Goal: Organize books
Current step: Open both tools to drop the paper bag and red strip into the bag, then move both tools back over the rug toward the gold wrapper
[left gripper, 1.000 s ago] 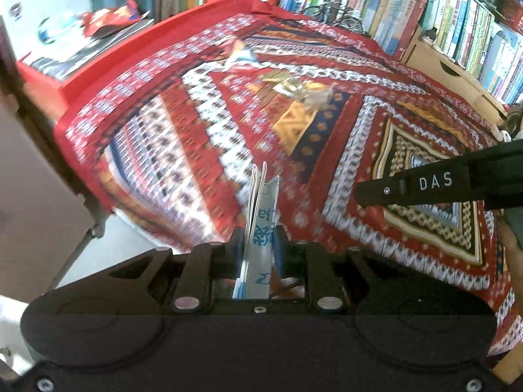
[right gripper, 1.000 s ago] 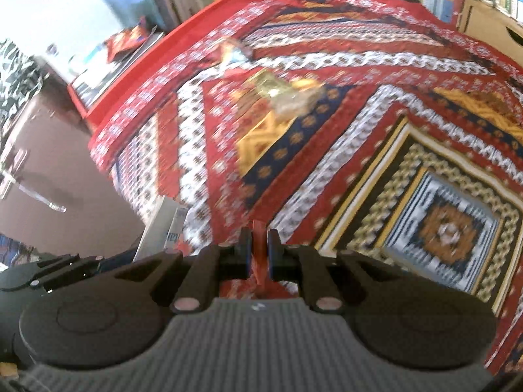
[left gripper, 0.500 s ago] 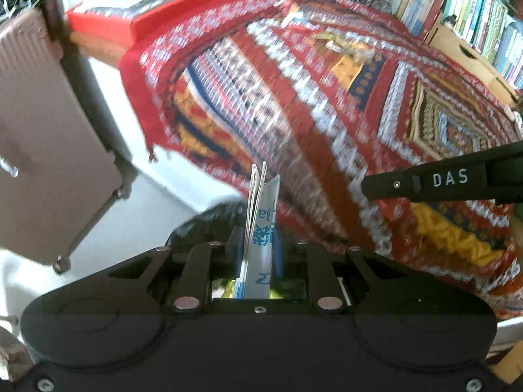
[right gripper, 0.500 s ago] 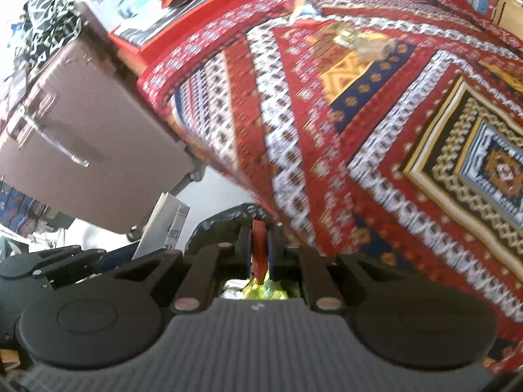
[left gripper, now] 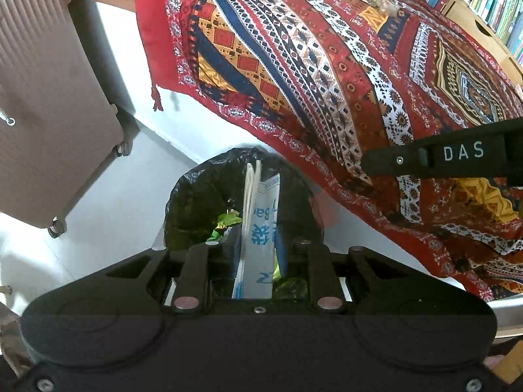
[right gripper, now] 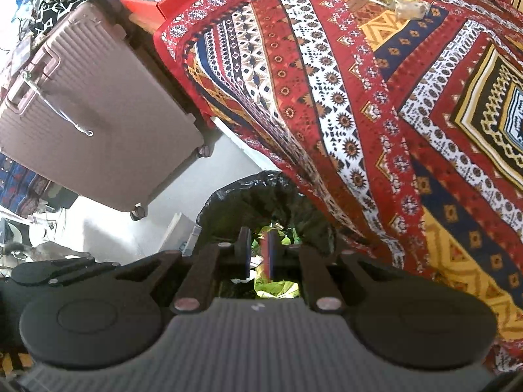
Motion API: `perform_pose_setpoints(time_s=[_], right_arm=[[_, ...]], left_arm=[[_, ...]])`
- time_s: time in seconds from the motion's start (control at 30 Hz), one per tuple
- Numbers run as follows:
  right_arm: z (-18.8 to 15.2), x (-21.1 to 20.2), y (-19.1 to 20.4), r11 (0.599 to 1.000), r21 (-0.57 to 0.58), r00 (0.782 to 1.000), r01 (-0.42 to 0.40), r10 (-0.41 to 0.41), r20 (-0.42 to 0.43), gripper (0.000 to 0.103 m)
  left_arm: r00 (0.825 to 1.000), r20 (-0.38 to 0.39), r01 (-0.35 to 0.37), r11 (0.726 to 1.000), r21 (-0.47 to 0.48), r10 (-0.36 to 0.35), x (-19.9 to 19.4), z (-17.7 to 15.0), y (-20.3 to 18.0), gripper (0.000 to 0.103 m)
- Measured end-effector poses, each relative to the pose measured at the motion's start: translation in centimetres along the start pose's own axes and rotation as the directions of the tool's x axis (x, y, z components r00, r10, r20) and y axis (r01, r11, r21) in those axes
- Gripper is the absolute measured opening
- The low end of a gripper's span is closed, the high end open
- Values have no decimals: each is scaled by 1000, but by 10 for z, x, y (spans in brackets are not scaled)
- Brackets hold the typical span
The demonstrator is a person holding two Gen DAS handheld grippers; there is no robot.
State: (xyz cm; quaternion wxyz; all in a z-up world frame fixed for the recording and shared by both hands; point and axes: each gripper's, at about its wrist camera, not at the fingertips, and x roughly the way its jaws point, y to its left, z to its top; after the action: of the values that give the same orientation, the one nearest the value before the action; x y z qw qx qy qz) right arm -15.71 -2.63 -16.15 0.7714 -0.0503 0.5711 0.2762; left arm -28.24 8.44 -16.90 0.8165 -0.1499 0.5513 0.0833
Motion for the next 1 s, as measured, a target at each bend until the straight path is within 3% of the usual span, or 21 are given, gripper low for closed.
perform_pose_setpoints(time_s=[0.13, 0.2, 0.3, 0.37, 0.5, 0.7, 1.0], right_arm=[[3, 4, 2, 1000, 7, 1000, 6, -7, 9, 19], [5, 5, 2, 1000, 17, 1000, 11, -11, 16, 19], [8, 4, 1, 999, 35, 1000, 10, -11, 27, 20], [9, 3, 0, 999, 42, 999, 13, -14, 31, 30], [9, 2, -3, 998, 55, 999, 20, -22, 31, 39], [10, -1, -7, 997, 76, 999, 25, -28, 35, 42], [20, -16, -15, 993, 113, 997, 20, -29, 75, 55]], left_arm=[[1000, 6, -2, 1000, 9, 2, 5, 4, 2, 28], [1000, 14, -6, 1000, 9, 6, 6, 7, 4, 40], [1000, 27, -5, 1000, 6, 5, 5, 9, 5, 48], [1000, 31, -1, 1000, 5, 1, 5, 10, 7, 52], [1000, 29, -5, 1000, 15, 5, 5, 13, 5, 61], [999, 47, -16, 1000, 20, 15, 3, 17, 1, 75], [995, 90, -34, 999, 31, 32, -11, 37, -3, 81]])
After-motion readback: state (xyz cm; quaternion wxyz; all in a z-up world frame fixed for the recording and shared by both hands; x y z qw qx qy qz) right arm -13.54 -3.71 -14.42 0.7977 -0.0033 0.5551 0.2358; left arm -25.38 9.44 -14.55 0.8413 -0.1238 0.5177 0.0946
